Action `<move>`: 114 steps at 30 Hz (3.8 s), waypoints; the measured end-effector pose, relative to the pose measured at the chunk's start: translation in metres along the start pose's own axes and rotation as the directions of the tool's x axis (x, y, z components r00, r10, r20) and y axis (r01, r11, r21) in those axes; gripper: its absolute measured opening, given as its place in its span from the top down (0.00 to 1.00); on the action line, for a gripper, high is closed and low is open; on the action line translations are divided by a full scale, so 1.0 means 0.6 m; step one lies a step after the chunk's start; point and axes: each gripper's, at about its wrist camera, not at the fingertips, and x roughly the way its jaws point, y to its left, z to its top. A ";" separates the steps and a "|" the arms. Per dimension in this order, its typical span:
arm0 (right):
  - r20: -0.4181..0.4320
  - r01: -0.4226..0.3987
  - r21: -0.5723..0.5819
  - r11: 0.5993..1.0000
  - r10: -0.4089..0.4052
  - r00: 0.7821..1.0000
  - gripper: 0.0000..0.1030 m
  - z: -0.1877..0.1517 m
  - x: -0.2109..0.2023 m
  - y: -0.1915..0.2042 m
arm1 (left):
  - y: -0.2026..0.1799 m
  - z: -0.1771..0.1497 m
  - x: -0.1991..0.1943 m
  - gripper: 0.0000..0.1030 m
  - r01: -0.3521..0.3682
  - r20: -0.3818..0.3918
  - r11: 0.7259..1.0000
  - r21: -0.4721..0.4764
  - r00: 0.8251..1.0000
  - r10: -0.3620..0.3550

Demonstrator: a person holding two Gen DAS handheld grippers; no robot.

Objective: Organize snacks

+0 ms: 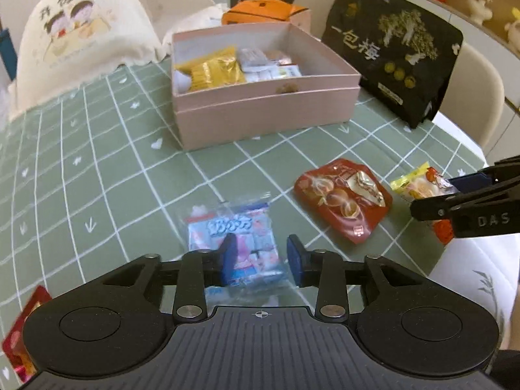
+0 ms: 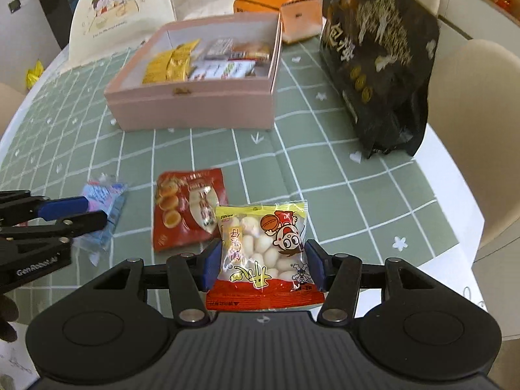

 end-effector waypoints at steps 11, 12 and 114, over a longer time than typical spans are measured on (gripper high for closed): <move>-0.012 0.008 -0.045 0.999 -0.009 1.000 0.45 0.000 0.043 -0.010 | -0.002 0.010 0.015 0.22 0.023 -0.032 0.999 -0.024 0.999 -0.024; -0.009 0.007 -0.046 0.999 -0.007 1.000 0.45 0.000 0.043 -0.011 | 0.006 0.008 0.015 0.24 -0.008 -0.031 1.000 -0.028 0.999 0.007; -0.072 -0.085 -0.037 0.996 0.082 0.994 0.46 0.002 0.053 0.036 | 0.146 -0.070 -0.021 0.51 0.143 0.054 0.927 -0.348 0.990 -0.133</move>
